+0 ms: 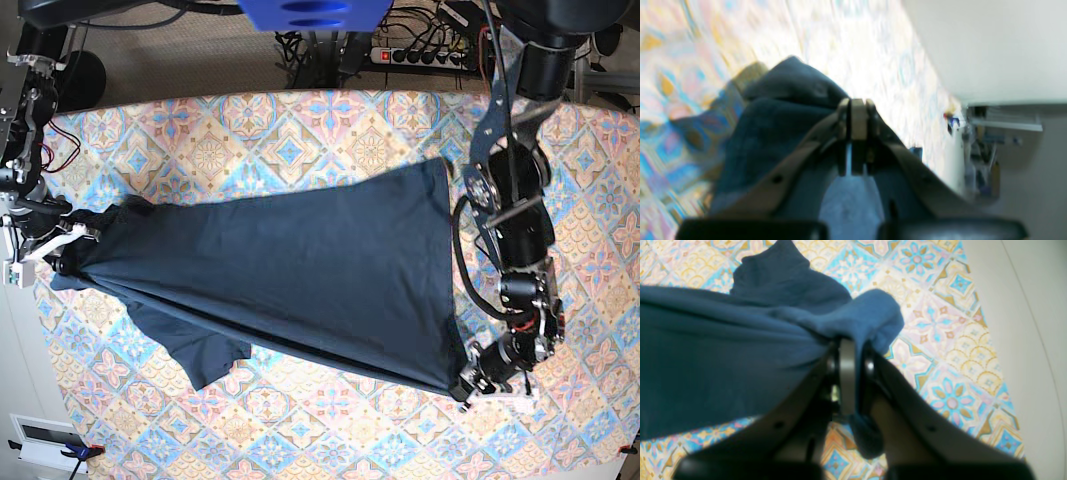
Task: Layout the t-shirt on the table in an organized manner, then fold the t-shirt properly
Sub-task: 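Grasp the shirt hem with the left gripper and drag it outward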
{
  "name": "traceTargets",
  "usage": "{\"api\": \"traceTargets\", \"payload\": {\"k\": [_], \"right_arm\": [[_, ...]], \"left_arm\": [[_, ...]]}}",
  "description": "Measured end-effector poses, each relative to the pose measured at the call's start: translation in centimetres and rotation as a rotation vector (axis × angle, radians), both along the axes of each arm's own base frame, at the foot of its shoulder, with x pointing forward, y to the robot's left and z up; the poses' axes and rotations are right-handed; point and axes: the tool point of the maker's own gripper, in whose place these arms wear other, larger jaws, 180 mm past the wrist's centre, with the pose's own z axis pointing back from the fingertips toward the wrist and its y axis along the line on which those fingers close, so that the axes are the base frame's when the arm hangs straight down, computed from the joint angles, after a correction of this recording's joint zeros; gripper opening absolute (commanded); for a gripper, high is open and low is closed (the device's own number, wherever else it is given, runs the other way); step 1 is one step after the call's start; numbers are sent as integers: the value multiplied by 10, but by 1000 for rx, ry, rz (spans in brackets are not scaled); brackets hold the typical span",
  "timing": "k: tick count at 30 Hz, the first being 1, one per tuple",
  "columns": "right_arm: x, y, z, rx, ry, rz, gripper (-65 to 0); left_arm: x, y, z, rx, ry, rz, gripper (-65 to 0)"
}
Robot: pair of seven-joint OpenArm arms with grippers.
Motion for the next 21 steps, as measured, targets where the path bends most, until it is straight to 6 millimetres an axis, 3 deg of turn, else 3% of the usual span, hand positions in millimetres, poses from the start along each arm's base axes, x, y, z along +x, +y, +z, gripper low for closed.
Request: {"api": "traceTargets", "payload": {"k": [4, 7, 13, 16, 21], "right_arm": [[0, 11, -9, 2, 25, 28, -643], [0, 22, -14, 19, 36, 58, -643], [-2, 27, -22, 48, 40, 41, -643], [-1, 26, -22, 47, 37, 38, -643], [-2, 25, -24, 51, 46, 35, -643]], "left_arm": [[19, 20, 23, -1, -39, 62, -650], [23, 21, 30, 20, -64, 70, -649], [12, -6, -2, 235, 28, -85, -353], [-9, -28, -13, 207, 69, -201, -252], [-80, -39, -9, 222, 19, -345, -268]]}}
